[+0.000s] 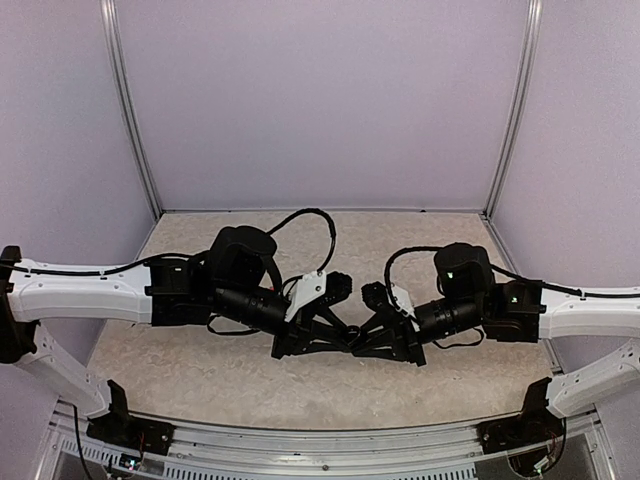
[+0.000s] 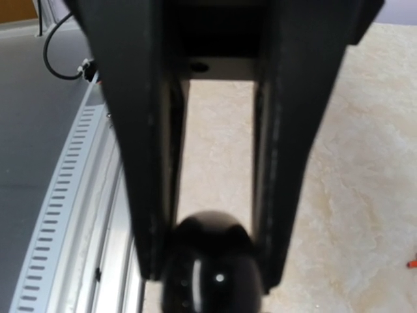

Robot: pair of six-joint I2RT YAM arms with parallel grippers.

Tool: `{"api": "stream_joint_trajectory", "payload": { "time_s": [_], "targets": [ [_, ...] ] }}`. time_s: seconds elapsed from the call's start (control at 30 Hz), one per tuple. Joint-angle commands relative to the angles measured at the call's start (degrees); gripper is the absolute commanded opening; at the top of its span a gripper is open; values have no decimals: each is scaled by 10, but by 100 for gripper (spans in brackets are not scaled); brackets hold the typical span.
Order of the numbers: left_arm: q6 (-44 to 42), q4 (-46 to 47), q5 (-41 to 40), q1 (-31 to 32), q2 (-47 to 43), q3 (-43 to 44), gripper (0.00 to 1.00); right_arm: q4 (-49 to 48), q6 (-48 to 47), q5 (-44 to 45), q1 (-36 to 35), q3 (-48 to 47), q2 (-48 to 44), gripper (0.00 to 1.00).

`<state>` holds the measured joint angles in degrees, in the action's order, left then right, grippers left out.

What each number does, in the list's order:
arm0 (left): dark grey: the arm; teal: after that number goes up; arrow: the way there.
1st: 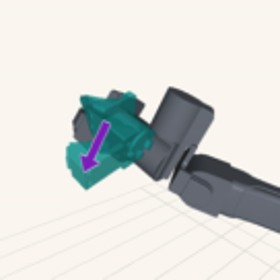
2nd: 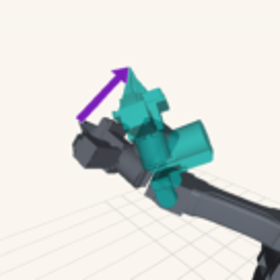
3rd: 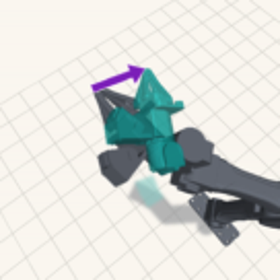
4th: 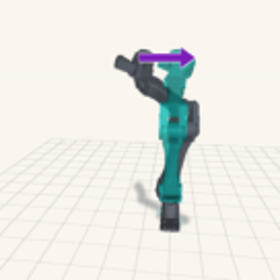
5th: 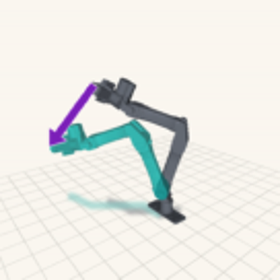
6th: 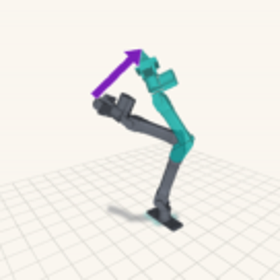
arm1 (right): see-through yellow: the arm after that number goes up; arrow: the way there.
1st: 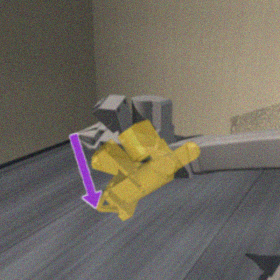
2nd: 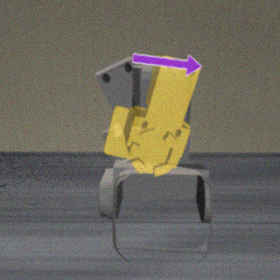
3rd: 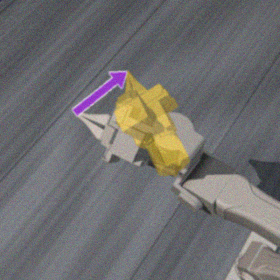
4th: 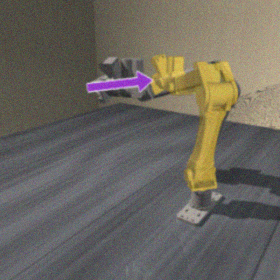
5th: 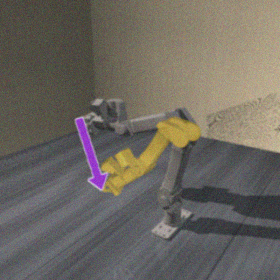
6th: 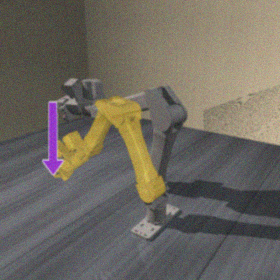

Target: Insert the wireless bluetooth earbuds into the charging case

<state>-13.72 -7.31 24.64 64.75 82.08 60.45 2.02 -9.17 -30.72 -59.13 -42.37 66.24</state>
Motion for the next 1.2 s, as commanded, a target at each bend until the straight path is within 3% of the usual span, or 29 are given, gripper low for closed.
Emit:
{"api": "stream_joint_trajectory", "payload": {
  "time_s": [0.0,0.13,0.27,1.17],
  "targets": [
    [13,29,-38,-1,-6,11,26,-9,-2,-8,-8,-8,-6,15],
    [39,97,-64,-1,-34,-35,51,-19,9,11,-8,2,-25,12],
    [59,171,-97,-2,-76,-87,60,-50,20,28,-8,13,-43,10],
    [95,194,-58,-25,-43,-71,57,-69,15,35,-8,24,-55,4]
  ]
}}
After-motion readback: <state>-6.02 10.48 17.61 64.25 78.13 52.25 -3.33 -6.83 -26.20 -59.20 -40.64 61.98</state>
